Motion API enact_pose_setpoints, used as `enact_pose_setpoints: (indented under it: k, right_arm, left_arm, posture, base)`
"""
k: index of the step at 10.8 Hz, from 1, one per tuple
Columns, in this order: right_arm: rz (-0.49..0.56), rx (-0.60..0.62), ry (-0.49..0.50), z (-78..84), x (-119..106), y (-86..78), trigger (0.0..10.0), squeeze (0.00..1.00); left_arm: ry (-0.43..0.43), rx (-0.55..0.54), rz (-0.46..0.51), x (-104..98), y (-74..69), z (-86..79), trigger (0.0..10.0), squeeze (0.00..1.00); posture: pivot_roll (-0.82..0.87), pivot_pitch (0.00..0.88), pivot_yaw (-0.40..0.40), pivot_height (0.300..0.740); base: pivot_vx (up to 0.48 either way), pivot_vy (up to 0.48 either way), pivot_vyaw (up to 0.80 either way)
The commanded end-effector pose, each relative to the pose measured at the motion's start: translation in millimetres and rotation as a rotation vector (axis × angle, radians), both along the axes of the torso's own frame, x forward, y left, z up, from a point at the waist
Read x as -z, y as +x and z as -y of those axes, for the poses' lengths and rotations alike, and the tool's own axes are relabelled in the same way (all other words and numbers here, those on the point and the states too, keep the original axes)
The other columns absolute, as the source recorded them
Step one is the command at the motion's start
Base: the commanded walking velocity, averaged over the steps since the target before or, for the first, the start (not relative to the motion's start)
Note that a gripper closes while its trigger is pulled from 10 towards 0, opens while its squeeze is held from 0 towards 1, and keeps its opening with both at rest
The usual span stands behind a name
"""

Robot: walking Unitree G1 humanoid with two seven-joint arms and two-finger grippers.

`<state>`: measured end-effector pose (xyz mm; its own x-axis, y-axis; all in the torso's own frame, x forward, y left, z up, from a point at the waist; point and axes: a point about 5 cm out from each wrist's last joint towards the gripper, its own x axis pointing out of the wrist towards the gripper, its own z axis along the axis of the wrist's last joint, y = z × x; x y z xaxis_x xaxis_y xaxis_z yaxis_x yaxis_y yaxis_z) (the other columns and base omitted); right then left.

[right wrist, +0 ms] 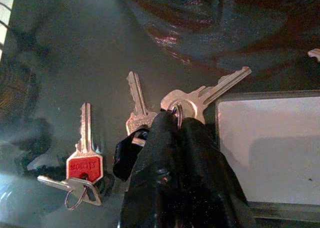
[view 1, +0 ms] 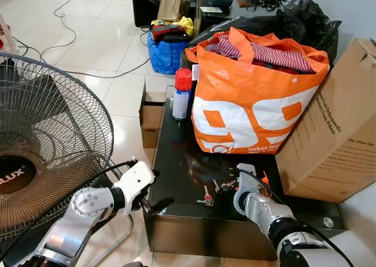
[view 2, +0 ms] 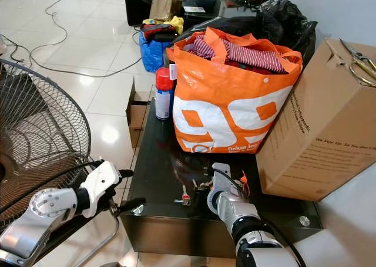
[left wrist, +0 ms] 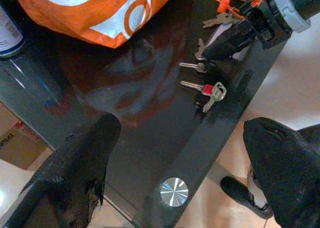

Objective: Hang keys on a hook

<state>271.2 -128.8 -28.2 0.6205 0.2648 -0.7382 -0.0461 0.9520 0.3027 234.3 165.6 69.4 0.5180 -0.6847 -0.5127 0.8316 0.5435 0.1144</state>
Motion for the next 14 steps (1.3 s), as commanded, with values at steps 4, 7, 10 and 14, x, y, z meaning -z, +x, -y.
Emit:
enact_pose_setpoints:
  k: [4,7,10,14]
  right_arm:
    - [0.184,-0.053,0.162,14.5,-27,9.2,0.0,0.00]
    - [0.385,-0.059,0.251,31.9,-77,-1.2,0.0,0.00]
    - [0.604,0.000,0.271,35.4,-143,-19.5,0.0,0.00]
    - [0.864,0.118,0.118,35.4,-188,-21.7,10.0,0.00]
  left_arm:
    - [-0.155,-0.187,0.095,-23,16.7,5.9,10.0,0.00]
    - [-0.228,-0.341,0.276,-47,27.1,4.4,10.0,0.00]
    - [-0.253,-0.415,0.392,-68,32.1,6.4,10.0,0.00]
    - [-0.236,-0.564,0.424,-68,39.1,6.0,10.0,0.00]
  posture:
    - [-0.02,0.000,-0.046,0.740]
    - [-0.04,0.000,-0.032,0.740]
    - [-0.07,0.000,-0.011,0.740]
    - [-0.09,0.000,0.005,0.740]
  base:
    - [0.000,0.000,0.00]
    - [0.000,0.000,0.00]
    - [0.000,0.000,0.00]
    - [0.000,0.000,0.00]
